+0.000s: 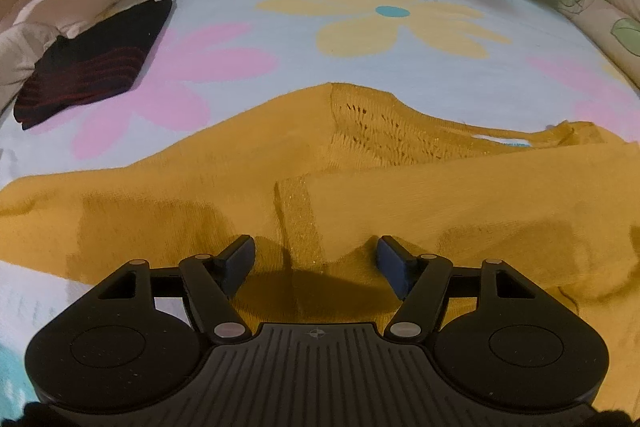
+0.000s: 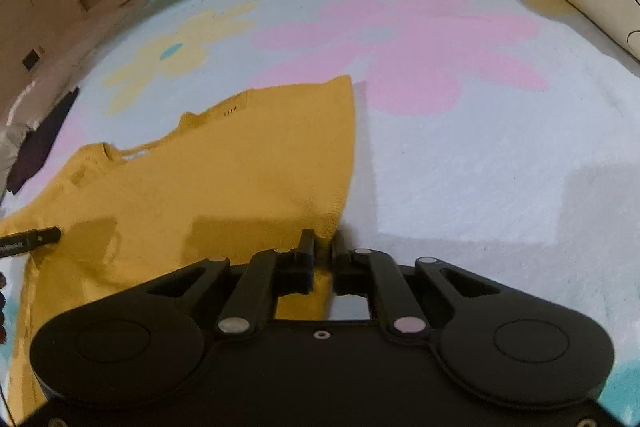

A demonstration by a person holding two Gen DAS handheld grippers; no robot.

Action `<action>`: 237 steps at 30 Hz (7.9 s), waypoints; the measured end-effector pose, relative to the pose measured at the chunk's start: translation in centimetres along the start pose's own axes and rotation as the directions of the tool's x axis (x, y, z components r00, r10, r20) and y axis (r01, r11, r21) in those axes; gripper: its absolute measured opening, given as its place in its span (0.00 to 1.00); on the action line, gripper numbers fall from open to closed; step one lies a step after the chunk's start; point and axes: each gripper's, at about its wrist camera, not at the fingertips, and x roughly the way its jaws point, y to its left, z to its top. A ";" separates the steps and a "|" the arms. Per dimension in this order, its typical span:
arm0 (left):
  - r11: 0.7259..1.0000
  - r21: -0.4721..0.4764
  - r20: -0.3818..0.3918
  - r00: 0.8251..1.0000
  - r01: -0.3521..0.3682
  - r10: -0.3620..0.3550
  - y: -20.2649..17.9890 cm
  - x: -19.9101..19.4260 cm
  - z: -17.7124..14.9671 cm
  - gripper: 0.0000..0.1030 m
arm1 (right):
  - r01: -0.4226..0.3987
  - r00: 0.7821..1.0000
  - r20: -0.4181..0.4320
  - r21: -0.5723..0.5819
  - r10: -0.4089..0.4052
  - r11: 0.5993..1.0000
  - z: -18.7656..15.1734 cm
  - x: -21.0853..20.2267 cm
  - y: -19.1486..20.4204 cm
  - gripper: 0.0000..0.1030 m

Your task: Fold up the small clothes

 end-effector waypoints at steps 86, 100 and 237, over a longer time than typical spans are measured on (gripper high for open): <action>0.961 -0.161 0.361 0.919 0.227 -0.156 4.6 -15.0 7.9 0.07 | -0.340 0.940 -0.019 -0.115 0.340 0.933 -5.7 -6.2 15.1 1.00; 0.913 0.069 0.176 0.896 0.402 -0.408 -13.0 -8.2 4.1 0.11 | -0.280 0.957 0.094 0.041 0.276 0.959 -3.5 -7.3 8.2 1.00; 0.990 -0.125 0.024 0.998 -0.062 0.065 9.9 0.5 0.0 0.99 | 0.076 0.984 0.170 -0.089 -0.060 0.993 2.3 1.6 4.6 1.00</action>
